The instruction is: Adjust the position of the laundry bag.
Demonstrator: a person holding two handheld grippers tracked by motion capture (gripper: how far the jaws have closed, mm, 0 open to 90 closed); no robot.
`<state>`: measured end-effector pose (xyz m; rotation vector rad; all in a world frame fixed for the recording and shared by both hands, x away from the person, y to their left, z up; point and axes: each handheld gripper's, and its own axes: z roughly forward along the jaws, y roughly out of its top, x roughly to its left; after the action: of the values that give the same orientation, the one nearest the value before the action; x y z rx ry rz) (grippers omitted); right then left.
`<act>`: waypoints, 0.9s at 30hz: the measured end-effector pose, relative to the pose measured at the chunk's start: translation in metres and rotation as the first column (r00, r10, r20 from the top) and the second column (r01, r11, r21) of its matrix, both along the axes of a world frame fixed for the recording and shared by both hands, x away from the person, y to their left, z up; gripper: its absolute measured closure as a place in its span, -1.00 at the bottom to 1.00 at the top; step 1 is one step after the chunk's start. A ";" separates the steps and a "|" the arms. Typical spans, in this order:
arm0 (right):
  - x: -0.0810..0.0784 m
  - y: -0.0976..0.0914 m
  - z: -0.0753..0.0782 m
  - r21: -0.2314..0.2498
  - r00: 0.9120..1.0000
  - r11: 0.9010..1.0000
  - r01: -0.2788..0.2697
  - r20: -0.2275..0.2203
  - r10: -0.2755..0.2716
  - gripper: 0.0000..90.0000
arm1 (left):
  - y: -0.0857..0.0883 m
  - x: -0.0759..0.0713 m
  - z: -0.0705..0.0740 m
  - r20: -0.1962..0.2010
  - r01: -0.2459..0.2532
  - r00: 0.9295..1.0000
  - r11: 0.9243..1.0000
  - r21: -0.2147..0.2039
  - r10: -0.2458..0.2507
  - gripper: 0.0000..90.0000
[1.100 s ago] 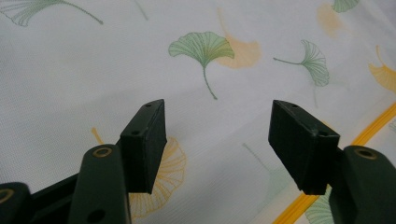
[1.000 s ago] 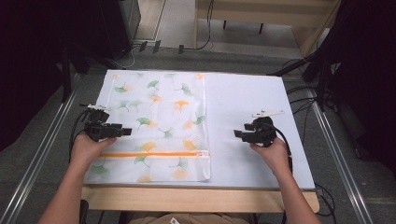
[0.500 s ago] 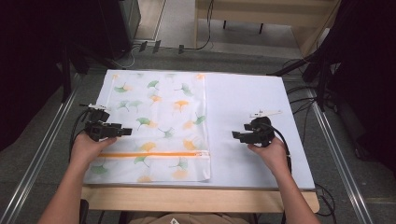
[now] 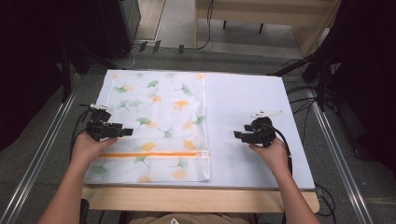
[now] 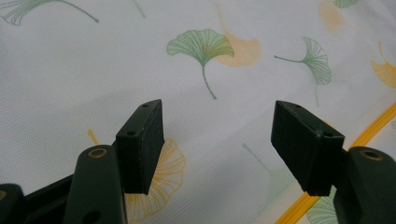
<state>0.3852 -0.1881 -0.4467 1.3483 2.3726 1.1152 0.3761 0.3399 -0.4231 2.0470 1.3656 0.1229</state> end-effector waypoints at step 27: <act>0.001 -0.001 -0.002 -0.009 1.000 1.000 0.011 -0.015 -0.012 -0.07 | -0.002 0.001 -0.001 -0.013 0.002 1.000 1.000 0.019 -0.002 -0.22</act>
<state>0.3862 -0.1887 -0.4484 1.3706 2.3745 1.0940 0.3769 0.3381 -0.4240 2.0681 1.3751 0.1218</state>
